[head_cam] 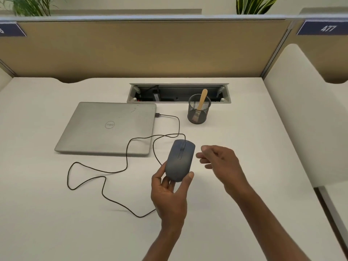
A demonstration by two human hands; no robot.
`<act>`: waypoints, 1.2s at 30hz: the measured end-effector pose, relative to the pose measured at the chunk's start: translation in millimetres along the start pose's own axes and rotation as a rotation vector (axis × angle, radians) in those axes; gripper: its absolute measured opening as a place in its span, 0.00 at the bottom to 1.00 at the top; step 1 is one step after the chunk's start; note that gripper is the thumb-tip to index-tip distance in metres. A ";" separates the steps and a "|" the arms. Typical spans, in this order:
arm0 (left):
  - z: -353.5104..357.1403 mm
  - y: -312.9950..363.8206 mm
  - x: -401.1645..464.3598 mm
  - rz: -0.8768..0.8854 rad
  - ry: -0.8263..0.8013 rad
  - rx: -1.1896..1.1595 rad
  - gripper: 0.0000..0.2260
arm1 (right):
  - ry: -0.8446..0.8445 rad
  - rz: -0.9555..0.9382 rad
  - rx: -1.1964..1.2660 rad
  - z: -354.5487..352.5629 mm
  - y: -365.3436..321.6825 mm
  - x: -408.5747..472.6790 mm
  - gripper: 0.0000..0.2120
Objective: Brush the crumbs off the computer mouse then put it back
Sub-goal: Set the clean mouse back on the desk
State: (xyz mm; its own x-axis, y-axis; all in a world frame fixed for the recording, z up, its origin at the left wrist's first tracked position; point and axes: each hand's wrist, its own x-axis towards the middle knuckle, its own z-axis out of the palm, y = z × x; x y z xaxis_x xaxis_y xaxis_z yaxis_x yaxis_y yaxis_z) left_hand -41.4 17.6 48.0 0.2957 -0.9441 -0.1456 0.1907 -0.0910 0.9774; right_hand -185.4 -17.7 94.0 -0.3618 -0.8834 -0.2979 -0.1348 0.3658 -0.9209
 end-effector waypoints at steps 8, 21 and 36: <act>9.7 -5.6 -14.4 -0.038 -0.009 0.019 0.28 | -0.034 0.063 0.226 3.6 12.2 -24.9 0.13; 14.1 -23.3 -5.1 -0.092 -0.263 0.293 0.20 | -0.033 0.107 0.240 -3.0 54.5 2.4 0.15; 19.2 -36.3 29.3 -0.175 -0.313 0.584 0.14 | -0.012 0.141 0.066 5.1 82.8 38.4 0.16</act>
State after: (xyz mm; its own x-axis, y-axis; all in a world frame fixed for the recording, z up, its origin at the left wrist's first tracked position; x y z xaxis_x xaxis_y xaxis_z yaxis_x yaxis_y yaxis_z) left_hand -57.7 -12.8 11.2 0.0057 -0.9391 -0.3436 -0.3513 -0.3236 0.8786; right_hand -205.8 -22.8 5.1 -0.3617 -0.8283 -0.4278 -0.0223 0.4664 -0.8843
